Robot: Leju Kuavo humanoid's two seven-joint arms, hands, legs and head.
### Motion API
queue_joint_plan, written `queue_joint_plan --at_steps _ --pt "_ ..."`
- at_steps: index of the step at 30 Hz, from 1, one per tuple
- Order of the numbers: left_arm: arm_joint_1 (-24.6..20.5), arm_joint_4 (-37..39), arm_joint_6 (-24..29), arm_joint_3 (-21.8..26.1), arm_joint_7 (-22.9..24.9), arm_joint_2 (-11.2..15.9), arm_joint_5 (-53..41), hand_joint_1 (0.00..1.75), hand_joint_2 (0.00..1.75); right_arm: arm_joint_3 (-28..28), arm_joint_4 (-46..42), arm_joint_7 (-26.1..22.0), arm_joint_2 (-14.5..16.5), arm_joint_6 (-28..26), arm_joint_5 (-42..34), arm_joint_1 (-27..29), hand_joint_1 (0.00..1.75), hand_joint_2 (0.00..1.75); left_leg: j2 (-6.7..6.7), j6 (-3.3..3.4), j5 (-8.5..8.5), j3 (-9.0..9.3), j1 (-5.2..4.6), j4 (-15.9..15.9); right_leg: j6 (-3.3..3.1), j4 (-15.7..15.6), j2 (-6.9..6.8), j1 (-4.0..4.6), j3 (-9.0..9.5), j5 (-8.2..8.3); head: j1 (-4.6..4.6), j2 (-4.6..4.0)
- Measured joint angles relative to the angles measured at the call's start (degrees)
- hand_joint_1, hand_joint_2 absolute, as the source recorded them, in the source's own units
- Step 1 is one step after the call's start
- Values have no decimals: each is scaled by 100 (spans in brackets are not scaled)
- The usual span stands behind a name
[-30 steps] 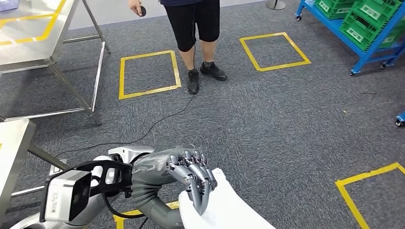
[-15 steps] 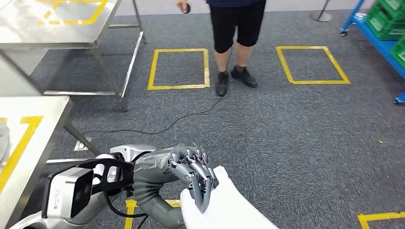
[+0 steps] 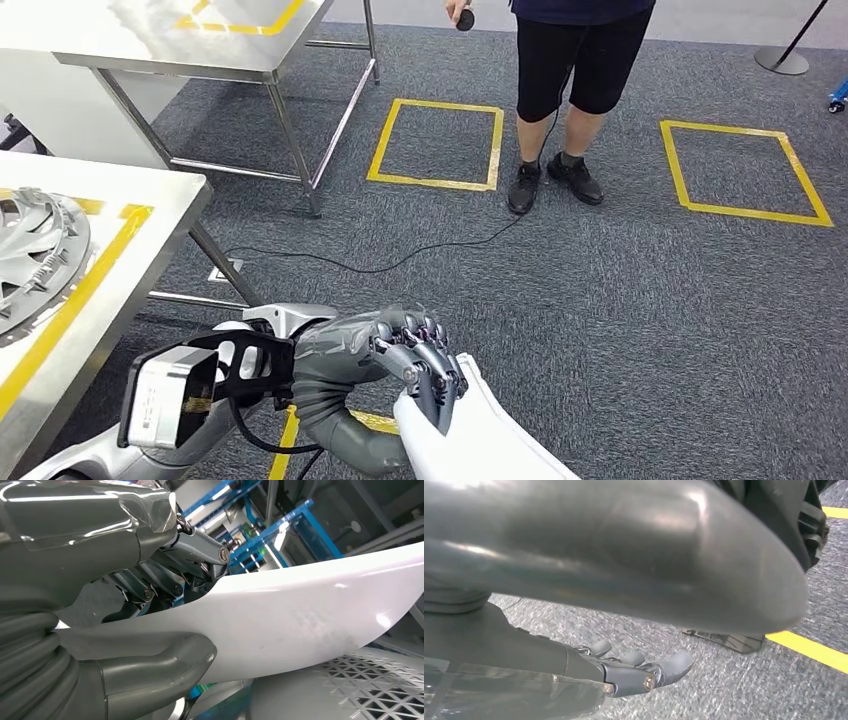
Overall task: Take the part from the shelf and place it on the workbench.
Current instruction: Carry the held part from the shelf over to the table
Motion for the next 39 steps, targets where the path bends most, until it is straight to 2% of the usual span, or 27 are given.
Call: queue_joint_plan --at_steps 2,3,4,5,6,8,10,12,13,14,15,17,18,19,20,22,23,25,27,29,31,33,34,35,36,37,39 --pt "0 10 14 -2 -6 6 2 169 175 -3 0 -4 -2 -50 -36 25 0 0 158 -21 -291 -418 24 758 -46 2 -112 36 11 -29 -11 0" --pt "8 17 24 -3 -7 10 0 169 175 -10 0 14 -2 -89 -78 29 0 0 177 -22 -328 -553 32 969 -54 2 -160 49 15 -41 -11 0" --pt "16 22 32 -3 -7 14 -2 169 175 -20 0 44 -1 -125 -124 24 0 0 185 -16 -258 -571 37 960 -54 3 -195 61 23 -53 -10 0" --pt "22 26 37 -2 -8 17 -4 169 175 -33 0 79 2 -151 -166 14 0 0 195 3 -93 -459 37 719 -52 2 -229 71 41 -66 -10 0" --pt "24 28 38 0 -9 19 -6 169 175 -44 0 107 6 -163 -190 4 0 0 219 37 117 -246 26 312 -48 0 -252 79 66 -80 -10 0" --pt "21 28 38 4 -11 19 -7 169 175 -56 0 126 21 -177 -208 -8 0 0 314 110 356 135 -28 -402 -22 -2 -283 94 102 -106 -9 0" --pt "20 28 39 6 -13 22 -7 169 175 -68 0 132 34 -188 -215 -10 0 0 358 149 346 235 -87 -607 29 -12 -310 92 111 -122 -10 0" --pt "21 22 40 9 -14 20 -8 169 175 -85 0 137 47 -194 -219 -15 0 0 308 183 370 304 -93 -693 86 -42 -322 78 142 -132 -10 0" --pt "14 20 41 8 -15 16 -8 169 175 -93 0 133 53 -194 -222 -17 0 0 283 206 394 370 -84 -760 102 -8 -283 73 137 -158 -6 0" --pt "3 19 41 7 -16 7 -8 169 175 -100 0 125 56 -194 -228 -17 0 0 260 229 420 436 -73 -826 101 125 -222 72 80 -223 1 0" --pt "-3 20 42 4 -17 -2 -8 169 175 -107 0 116 55 -196 -239 -13 0 0 239 244 438 485 -63 -868 86 389 -148 70 -60 -328 14 0" --pt "1 33 40 -2 -17 -15 -14 169 175 -125 0 107 41 -198 -271 0 0 0 185 274 430 497 -81 -878 64 1143 -60 74 -489 -569 30 0" --pt "15 42 37 -3 -16 -17 -18 169 175 -137 0 110 36 -197 -289 10 0 0 151 280 421 500 -86 -877 79 1414 -47 74 -671 -620 35 0" --pt "26 49 31 -4 -16 -17 -22 169 175 -148 0 116 32 -185 -306 19 0 0 102 280 411 507 -86 -874 116 1478 -41 70 -749 -583 39 0" --pt "33 54 20 -4 -16 -17 -23 169 175 -156 0 126 30 -162 -320 25 0 0 43 269 398 521 -81 -866 171 1290 -29 58 -697 -452 43 0" --pt "35 56 -7 -4 -16 -20 -24 169 175 -164 1 144 24 -110 -329 35 0 0 -73 217 351 538 -71 -823 272 502 102 20 -353 -91 49 0" --pt "35 56 -15 -4 -16 -22 -24 169 175 -164 1 150 22 -93 -327 40 0 0 -124 184 322 532 -73 -788 272 175 159 7 -195 33 52 0" --pt "37 56 -19 -4 -20 -24 -22 169 175 -164 1 157 21 -79 -316 46 0 0 -200 131 285 504 -76 -749 194 -60 191 27 -63 93 57 0" --pt "40 56 -19 -2 -25 -20 -23 169 175 -164 1 160 25 -75 -303 35 0 0 -236 89 290 460 -61 -708 112 -69 94 44 -45 87 61 0" --pt "41 58 -19 1 -34 -13 -25 169 175 -164 1 163 25 -64 -292 23 0 0 -98 32 198 248 -67 -401 38 -84 7 26 -9 72 33 0" --pt "39 65 -19 0 -49 -6 -27 169 175 -162 6 163 25 -23 -269 23 0 0 92 -10 -82 -172 -62 256 -30 -91 -85 36 36 41 1 0" --pt "43 86 -20 -4 -67 4 -31 169 175 -149 19 139 22 40 -218 28 0 0 149 -19 -288 -576 -32 875 -71 -91 -188 70 62 14 -4 0" --pt "45 98 -20 -5 -73 12 -32 169 175 -139 24 121 19 65 -195 29 0 0 161 -15 -253 -663 -23 967 -79 -90 -244 84 68 1 -5 0" --pt "45 107 -21 -5 -78 18 -32 169 175 -131 29 106 17 85 -179 27 0 0 180 -2 -119 -619 -20 830 -85 -90 -299 98 76 -10 -5 0" --pt "43 112 -21 -4 -80 21 -32 169 175 -125 33 98 19 95 -172 26 0 0 227 23 68 -463 -28 514 -84 -91 -351 110 90 -23 -4 0" --pt "35 113 -21 -3 -81 22 -32 169 175 -121 37 95 22 98 -168 25 0 0 389 74 254 -217 -62 83 -78 -91 -401 121 112 -38 -4 0" --pt "6 111 -22 -2 -85 18 -32 169 175 -113 53 92 38 99 -163 28 0 0 694 166 433 151 -144 -544 -44 -93 -503 145 158 -75 0 0"
